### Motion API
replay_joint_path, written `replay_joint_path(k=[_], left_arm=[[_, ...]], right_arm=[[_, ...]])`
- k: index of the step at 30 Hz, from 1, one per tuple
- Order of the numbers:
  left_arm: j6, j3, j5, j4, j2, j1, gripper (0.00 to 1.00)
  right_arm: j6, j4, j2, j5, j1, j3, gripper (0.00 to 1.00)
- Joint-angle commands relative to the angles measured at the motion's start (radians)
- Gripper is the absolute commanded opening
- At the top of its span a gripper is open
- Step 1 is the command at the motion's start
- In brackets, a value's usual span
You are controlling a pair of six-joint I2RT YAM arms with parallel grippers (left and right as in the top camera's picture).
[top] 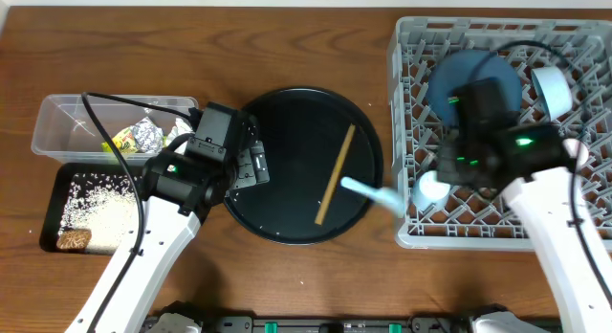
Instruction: Sort waste into correct bins and load items into the dishwasher rack
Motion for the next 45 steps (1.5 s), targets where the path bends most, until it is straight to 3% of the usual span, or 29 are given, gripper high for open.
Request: replay_joint_path(k=[1, 6, 12, 20, 24, 25, 30, 41, 45], left_arm=[[0.006, -0.005, -0.019, -0.003, 0.003, -0.002, 0.98], [0.006, -0.005, -0.019, -0.003, 0.003, -0.002, 0.98], [0.006, -0.005, -0.019, -0.003, 0.003, -0.002, 0.98], [0.006, -0.005, -0.019, -0.003, 0.003, -0.002, 0.98], [0.006, -0.005, -0.019, -0.003, 0.003, -0.002, 0.98], [0.006, -0.005, -0.019, -0.003, 0.003, -0.002, 0.98], [0.006, -0.005, -0.019, -0.003, 0.003, -0.002, 0.98], [0.006, -0.005, -0.019, -0.003, 0.003, -0.002, 0.98], [0.006, -0.005, -0.019, -0.003, 0.003, -0.002, 0.98]], right_arm=[[-0.149, 0.003, -0.004, -0.035, -0.098, 0.005, 0.01], [-0.191, 0.062, 0.008, -0.263, -0.134, 0.004, 0.01], [-0.184, 0.119, 0.02, -0.406, -0.033, 0.003, 0.01], [0.029, 0.179, 0.039, -0.393, 0.193, -0.01, 0.01], [0.036, 0.283, 0.067, -0.34, 0.34, -0.062, 0.07], [0.07, 0.314, 0.084, -0.321, 0.377, -0.08, 0.13], [0.346, 0.445, 0.199, -0.209, 0.512, -0.137, 0.13], [0.544, 0.572, 0.523, -0.112, 0.653, -0.143, 0.17], [0.68, 0.586, 0.611, -0.112, 0.655, -0.143, 0.25]])
